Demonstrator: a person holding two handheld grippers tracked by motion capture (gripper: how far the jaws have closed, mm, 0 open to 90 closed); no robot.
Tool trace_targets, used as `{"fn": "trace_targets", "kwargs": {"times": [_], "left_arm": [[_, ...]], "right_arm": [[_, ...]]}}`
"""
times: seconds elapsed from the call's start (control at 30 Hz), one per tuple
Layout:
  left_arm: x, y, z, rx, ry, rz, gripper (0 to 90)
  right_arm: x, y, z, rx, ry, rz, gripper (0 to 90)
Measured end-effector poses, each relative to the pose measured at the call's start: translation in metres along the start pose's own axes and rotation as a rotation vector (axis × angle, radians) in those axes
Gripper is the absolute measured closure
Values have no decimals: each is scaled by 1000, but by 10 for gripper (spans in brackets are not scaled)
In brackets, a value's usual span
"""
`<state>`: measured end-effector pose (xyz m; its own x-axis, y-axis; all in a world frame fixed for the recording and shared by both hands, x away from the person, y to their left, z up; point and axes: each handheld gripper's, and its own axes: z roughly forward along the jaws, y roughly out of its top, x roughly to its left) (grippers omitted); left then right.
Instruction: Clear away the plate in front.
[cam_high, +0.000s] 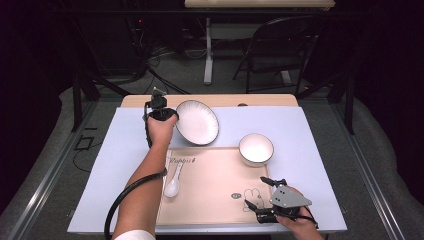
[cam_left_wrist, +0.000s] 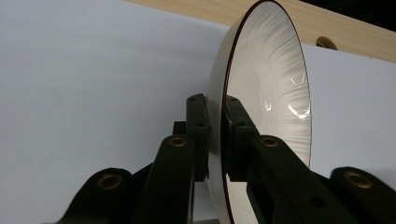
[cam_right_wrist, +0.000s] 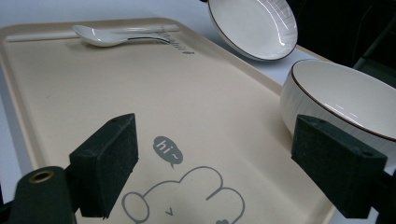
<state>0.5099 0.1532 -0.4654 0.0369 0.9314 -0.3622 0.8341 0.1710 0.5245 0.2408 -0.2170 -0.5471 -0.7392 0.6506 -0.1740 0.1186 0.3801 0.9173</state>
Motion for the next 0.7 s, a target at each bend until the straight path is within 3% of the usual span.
{"fn": "trace_targets", "kwargs": {"times": [0.37,0.7], "left_arm": [[-1,-2,-26,-7,-55,45,835],[4,-14,-48,6,-110,81,834]], "right_arm": [[0,0,0,2,-2,1,142],[0,0,0,4,-3,-2,142]]}}
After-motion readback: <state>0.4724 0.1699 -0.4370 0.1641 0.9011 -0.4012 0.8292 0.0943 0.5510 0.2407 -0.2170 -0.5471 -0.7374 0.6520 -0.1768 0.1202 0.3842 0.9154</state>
